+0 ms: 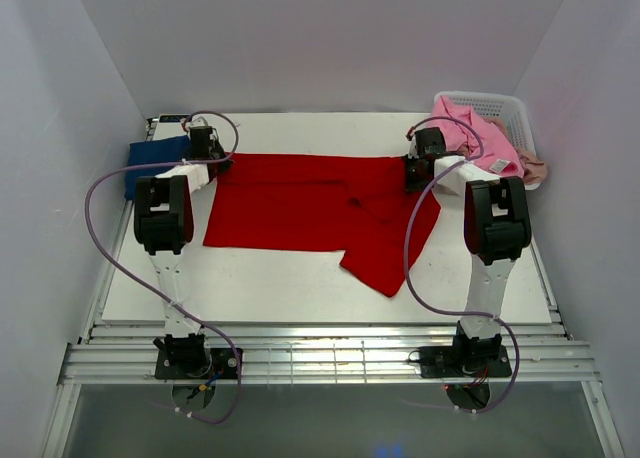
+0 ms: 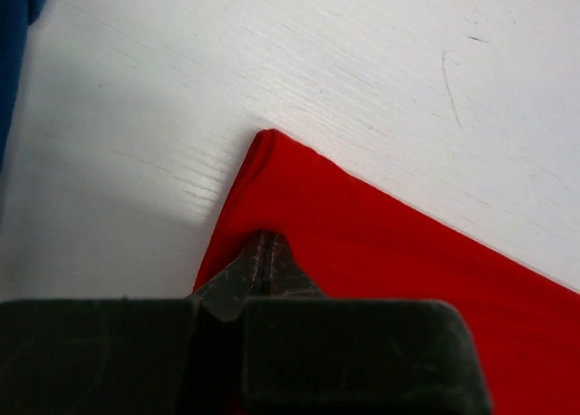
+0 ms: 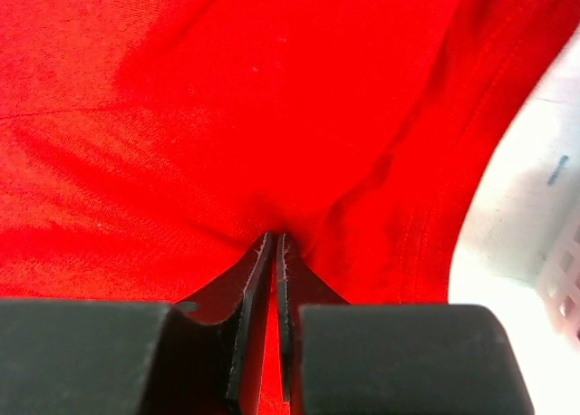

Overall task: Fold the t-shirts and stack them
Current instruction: Fold the flattened tshirt in 1/3 of the way, then grap the side of the flattened tshirt closest away from the robot with both arms

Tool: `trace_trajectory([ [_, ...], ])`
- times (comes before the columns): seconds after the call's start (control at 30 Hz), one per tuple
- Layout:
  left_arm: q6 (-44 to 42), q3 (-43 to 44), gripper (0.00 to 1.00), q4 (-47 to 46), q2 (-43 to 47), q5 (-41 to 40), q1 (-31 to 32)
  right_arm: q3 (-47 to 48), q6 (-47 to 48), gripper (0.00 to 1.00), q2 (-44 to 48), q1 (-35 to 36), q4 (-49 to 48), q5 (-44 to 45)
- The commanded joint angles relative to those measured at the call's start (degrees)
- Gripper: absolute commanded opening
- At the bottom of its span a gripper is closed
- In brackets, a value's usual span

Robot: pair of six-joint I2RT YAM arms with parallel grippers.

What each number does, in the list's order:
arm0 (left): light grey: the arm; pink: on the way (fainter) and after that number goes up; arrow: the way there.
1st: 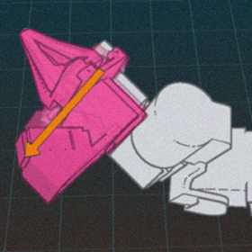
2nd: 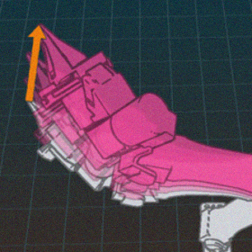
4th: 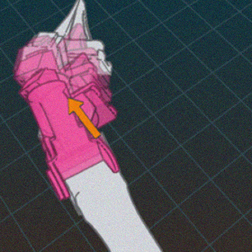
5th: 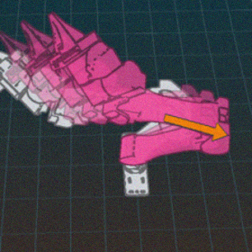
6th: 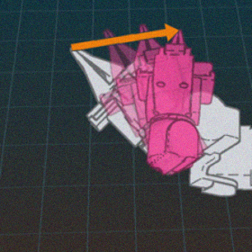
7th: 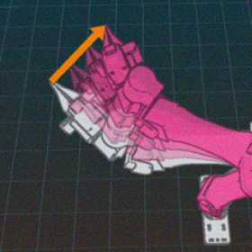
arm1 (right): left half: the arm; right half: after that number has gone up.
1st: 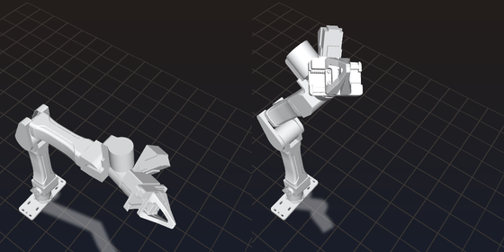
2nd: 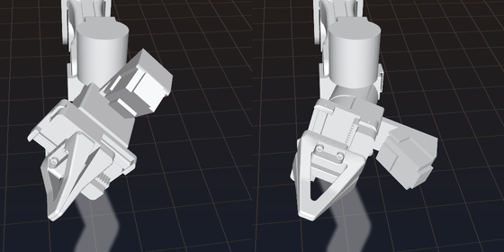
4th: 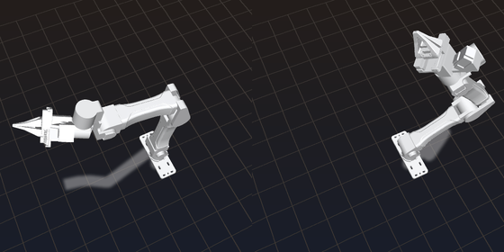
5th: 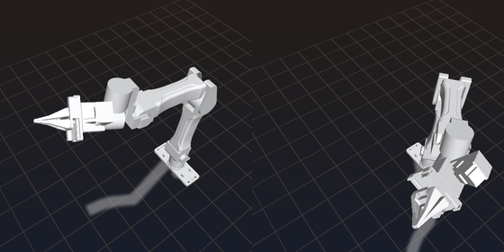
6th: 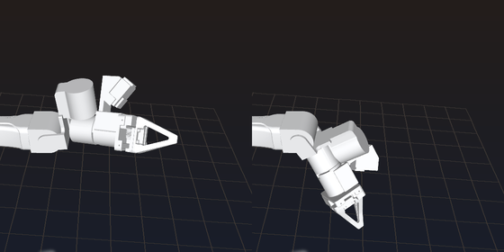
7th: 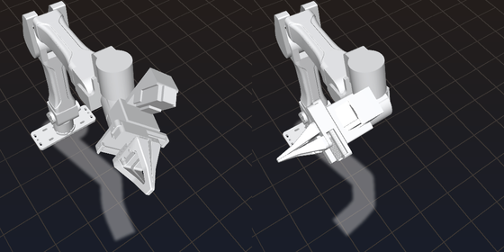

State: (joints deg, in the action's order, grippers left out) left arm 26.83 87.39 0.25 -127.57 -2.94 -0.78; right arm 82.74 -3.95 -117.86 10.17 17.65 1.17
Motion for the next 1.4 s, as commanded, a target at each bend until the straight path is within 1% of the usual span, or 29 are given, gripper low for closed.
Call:
trace_trajectory([
  [0.0,-0.02,-0.73,0.00,5.47,0.12,0.12,-2.04,1.63,1.66,0.12,-0.62,-1.03,1.43,-2.81],
  [0.07,0.06,-2.49,0.00,3.19,2.66,1.00,-1.95,1.99,1.66,0.15,1.58,-1.03,0.37,-4.76],
  [0.13,-0.20,-5.20,0.00,1.25,5.12,1.01,-1.77,2.08,1.40,0.23,4.73,-1.03,-0.86,-6.96],
  [0.2,-0.64,-8.01,0.00,-3.48,10.13,0.57,-1.25,1.38,1.05,0.30,7.37,-1.03,-1.56,-8.54],
  [0.23,-1.16,-9.86,0.07,-5.24,12.15,0.13,-1.07,-0.19,0.78,0.31,10.17,-1.03,-2.61,-9.07],
  [0.27,-1.51,-13.79,0.11,-9.35,14.43,-0.74,-0.63,-1.34,0.69,0.32,11.68,-0.95,-3.23,-9.51],
  [0.3,-2.04,-15.66,0.15,-11.39,18.89,-1.71,-0.20,-2.57,0.69,0.35,13.26,-0.86,-4.02,-10.04],
  [0.33,-2.65,-17.59,0.26,-13.33,21.02,-2.85,1.81,-5.02,0.69,0.36,16.06,-0.77,-5.42,-9.96],
  [0.37,-3.62,-20.31,0.33,-16.13,22.96,-4.86,2.27,-5.74,0.69,0.37,17.22,-0.86,-5.43,-9.78],
  [0.4,-3.71,-21.20,0.45,-16.77,26.46,-5.67,3.05,-6.36,0.69,0.37,19.32,-0.86,-5.08,-9.70],
  [0.43,-3.89,-21.91,0.66,-16.95,28.06,-6.20,3.32,-6.80,0.69,0.37,20.30,-0.77,-3.25,-9.87],
  [0.47,-4.15,-23.13,0.73,-16.78,29.55,-6.64,3.50,-7.67,0.69,0.37,21.17,-0.68,-2.10,-10.22],
  [0.53,-3.72,-25.59,0.80,-15.90,35.26,-7.95,4.64,-9.69,0.26,0.37,24.86,0.02,-0.52,-9.96],
  [0.57,-2.93,-27.17,0.84,-14.24,37.54,-9.18,5.43,-13.01,-0.18,0.37,26.27,1.76,-0.16,-9.52],
  [0.6,-2.84,-30.67,0.85,-13.36,39.92,-12.23,7.44,-14.87,-0.36,0.37,29.50,2.91,0.10,-7.95],
  [0.63,-2.84,-32.79,0.85,-12.65,44.47,-14.18,8.76,-16.80,-0.45,0.37,31.19,4.14,0.19,-6.81],
  [0.67,-2.84,-34.73,0.84,-10.73,46.60,-16.20,10.43,-18.74,-0.71,0.37,32.77,7.28,0.28,-5.40],
  [0.7,-2.14,-38.32,0.84,-8.97,48.53,-20.40,13.23,-23.11,-1.84,0.39,34.61,8.97,0.11,-2.69],
  [0.73,-1.52,-40.00,0.84,-7.13,51.60,-22.09,14.39,-25.15,-2.55,0.40,37.76,10.38,0.19,-1.79],
  [0.77,-1.17,-41.67,0.84,-3.89,52.85,-22.80,15.18,-27.17,-3.43,0.40,39.27,12.83,0.19,-1.44],
  [0.83,1.29,-46.76,0.84,-0.62,55.05,-25.34,15.63,-32.36,-6.24,0.41,43.49,14.78,1.24,-1.43],
  [0.87,1.82,-48.18,0.84,3.31,57.06,-26.06,15.63,-33.94,-7.12,0.41,44.99,16.87,1.51,-0.82],
  [0.9,2.43,-49.50,0.84,4.57,58.12,-26.85,15.63,-35.44,-8.00,0.41,46.66,17.94,1.77,1.53],
  [0.97,3.66,-53.02,0.84,5.89,60.75,-27.03,15.72,-39.05,-10.55,0.41,51.40,20.48,2.82,3.13],
  [1.07,4.11,-54.78,0.84,8.43,60.51,-29.13,15.63,-41.87,-13.63,0.41,56.51,24.08,4.49,4.28],
  [1.1,4.28,-54.44,0.84,9.67,58.33,-29.66,15.63,-42.22,-14.33,0.41,57.99,25.06,5.28,5.85],
  [1.13,4.54,-54.09,0.84,10.64,57.09,-30.19,15.72,-42.83,-15.55,0.41,58.44,27.16,6.77,6.91],
  [1.23,4.72,-53.56,0.84,11.79,53.57,-31.33,15.54,-44.06,-17.32,0.41,58.98,30.07,8.54,9.55],
  [1.37,3.94,-55.22,0.84,10.21,54.52,-29.16,14.05,-45.65,-19.86,0.42,57.58,32.89,9.41,12.09],
])
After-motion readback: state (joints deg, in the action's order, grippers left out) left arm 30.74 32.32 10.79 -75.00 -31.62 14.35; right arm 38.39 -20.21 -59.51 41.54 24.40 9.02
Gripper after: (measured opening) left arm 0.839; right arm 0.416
